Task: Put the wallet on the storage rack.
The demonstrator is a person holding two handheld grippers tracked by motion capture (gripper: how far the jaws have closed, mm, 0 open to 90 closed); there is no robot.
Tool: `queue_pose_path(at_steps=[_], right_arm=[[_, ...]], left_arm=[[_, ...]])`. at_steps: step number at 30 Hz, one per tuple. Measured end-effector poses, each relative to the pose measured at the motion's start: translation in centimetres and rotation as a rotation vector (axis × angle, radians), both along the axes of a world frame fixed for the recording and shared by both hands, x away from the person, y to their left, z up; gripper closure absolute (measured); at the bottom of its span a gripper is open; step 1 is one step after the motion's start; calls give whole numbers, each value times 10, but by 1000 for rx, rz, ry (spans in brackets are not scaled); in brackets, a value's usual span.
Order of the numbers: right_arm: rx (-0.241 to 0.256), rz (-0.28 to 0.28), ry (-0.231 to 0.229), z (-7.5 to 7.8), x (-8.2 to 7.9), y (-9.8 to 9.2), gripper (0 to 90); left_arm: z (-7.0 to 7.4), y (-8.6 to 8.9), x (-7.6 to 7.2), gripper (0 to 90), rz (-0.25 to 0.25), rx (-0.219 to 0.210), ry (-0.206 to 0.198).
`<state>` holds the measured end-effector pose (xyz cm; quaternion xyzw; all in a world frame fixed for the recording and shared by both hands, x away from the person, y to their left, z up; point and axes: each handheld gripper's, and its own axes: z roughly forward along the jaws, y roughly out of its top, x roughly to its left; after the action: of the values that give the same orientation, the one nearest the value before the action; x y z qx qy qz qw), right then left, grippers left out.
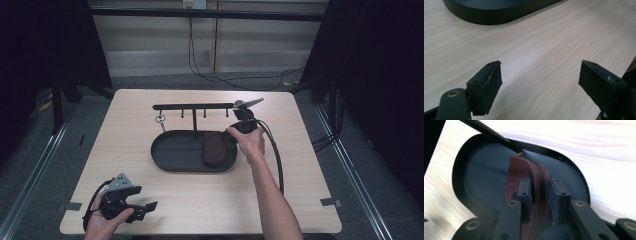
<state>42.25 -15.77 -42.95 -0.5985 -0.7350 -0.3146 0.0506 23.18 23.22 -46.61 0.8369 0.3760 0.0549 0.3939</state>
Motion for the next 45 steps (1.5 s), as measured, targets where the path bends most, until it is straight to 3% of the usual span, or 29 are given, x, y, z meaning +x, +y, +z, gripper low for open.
queue_pose_path(at_steps=[10,11,13,15,19,22,25,27,28,35,40,44,45], right_arm=[[4,-9,11,-13,0,1,707],[2,-18,15,-14,-1,2,803],[-22,-10,3,-15,-1,1,800],[18,-17,4,-19,-2,-2,784],[6,-9,-3,-20,-4,-2,760],[1,-8,-27,-17,-6,-1,692],[-3,-11,-74,-11,-9,-4,540],[-1,-7,-92,-9,-10,-6,515],[3,-6,-102,-5,-12,-9,421],[5,4,-190,4,-25,-22,273],[-3,1,-210,6,-33,-32,162],[-7,18,-225,10,-38,-35,140],[-53,20,-230,14,-41,-34,152]], left_arm=[[1,1,0,189,4,-8,-4],[1,1,0,189,4,-7,-4],[1,1,0,189,5,-8,-5],[1,2,0,189,6,-8,-9],[1,1,0,188,10,-10,-6],[1,2,0,189,9,-9,-5],[1,2,1,188,12,-12,-5],[1,2,1,188,13,-12,-5],[1,2,1,189,14,-12,-6],[1,2,1,189,22,-10,-8],[1,3,1,192,32,-12,-7],[1,3,1,192,37,-11,-8],[1,3,2,192,35,-11,-9]])
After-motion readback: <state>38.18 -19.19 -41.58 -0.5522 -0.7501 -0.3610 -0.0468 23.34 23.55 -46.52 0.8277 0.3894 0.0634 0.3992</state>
